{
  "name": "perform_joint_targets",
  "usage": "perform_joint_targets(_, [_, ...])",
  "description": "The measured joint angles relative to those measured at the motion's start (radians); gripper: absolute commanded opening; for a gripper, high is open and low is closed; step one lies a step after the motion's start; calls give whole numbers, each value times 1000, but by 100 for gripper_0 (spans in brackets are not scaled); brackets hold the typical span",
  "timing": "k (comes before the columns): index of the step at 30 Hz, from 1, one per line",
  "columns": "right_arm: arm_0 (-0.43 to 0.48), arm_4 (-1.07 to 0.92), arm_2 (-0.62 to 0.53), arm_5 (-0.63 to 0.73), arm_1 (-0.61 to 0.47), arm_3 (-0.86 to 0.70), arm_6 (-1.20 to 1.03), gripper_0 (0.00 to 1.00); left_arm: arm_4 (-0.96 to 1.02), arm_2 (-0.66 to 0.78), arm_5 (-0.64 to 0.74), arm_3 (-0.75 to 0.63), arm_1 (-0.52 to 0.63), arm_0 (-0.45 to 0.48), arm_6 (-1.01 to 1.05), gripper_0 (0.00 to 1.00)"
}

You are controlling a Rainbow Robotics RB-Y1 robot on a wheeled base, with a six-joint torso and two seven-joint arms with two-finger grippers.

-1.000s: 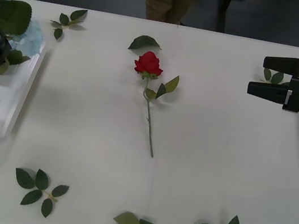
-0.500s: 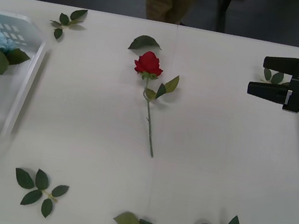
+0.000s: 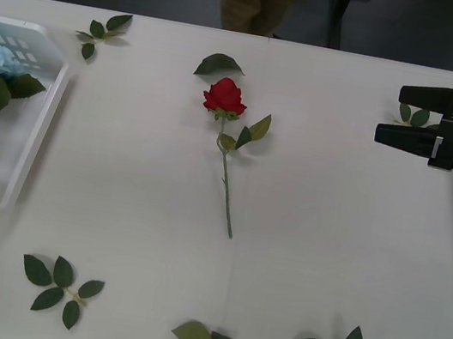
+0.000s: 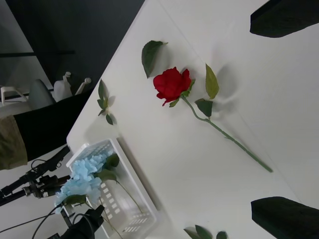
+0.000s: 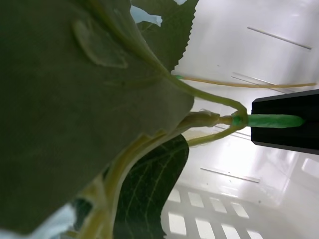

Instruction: Place the red flowers into the right box and the blue flowers into the left box. If a person shows an open palm, hand one flower to the person first, then continue sorting.

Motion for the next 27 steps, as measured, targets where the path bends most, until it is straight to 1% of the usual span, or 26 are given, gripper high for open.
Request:
perform_joint_targets(5, [0, 0, 0, 0, 0, 0, 0, 93, -31, 0, -14, 11, -31, 0, 0, 0])
perform_joint_targets(6, [0, 0, 0, 0, 0, 0, 0, 93, -32, 0, -15, 11, -31, 0, 0, 3])
perform_joint_targets(7, [0, 0, 0, 0, 0, 0, 0, 93, -32, 0, -17, 12, -31, 0, 0, 15])
perform_joint_targets(8, [0, 0, 0, 0, 0, 0, 0, 93, -34, 0, -21, 12, -31, 0, 0, 37])
perform_joint_targets(9, [0, 0, 0, 0, 0, 0, 0, 93, -35, 0, -26, 12, -31, 0, 0, 63])
perform_joint_targets(10, [0, 0, 0, 0, 0, 0, 0, 94, -38, 0, -33, 12, -31, 0, 0, 75])
perform_joint_targets(11, [0, 0, 0, 0, 0, 0, 0, 93, -43, 0, -43, 13, -32, 0, 0, 93])
perform_joint_targets(12, [0, 0, 0, 0, 0, 0, 0, 94, -50, 0, -51, 14, -33, 0, 0, 100])
perform_joint_targets(16, [0, 0, 0, 0, 0, 0, 0, 93, -87, 0, -81, 27, -42, 0, 0, 100])
perform_joint_targets(22, [0, 0, 0, 0, 0, 0, 0, 93, -86, 0, -79, 32, -47, 0, 0, 100])
perform_joint_targets(24, [0, 0, 0, 0, 0, 0, 0, 93, -56, 0, -49, 32, -46, 0, 0, 100])
perform_joint_targets(27, [0, 0, 0, 0, 0, 0, 0, 93, 29, -1, 42, 30, -37, -6, 0, 100])
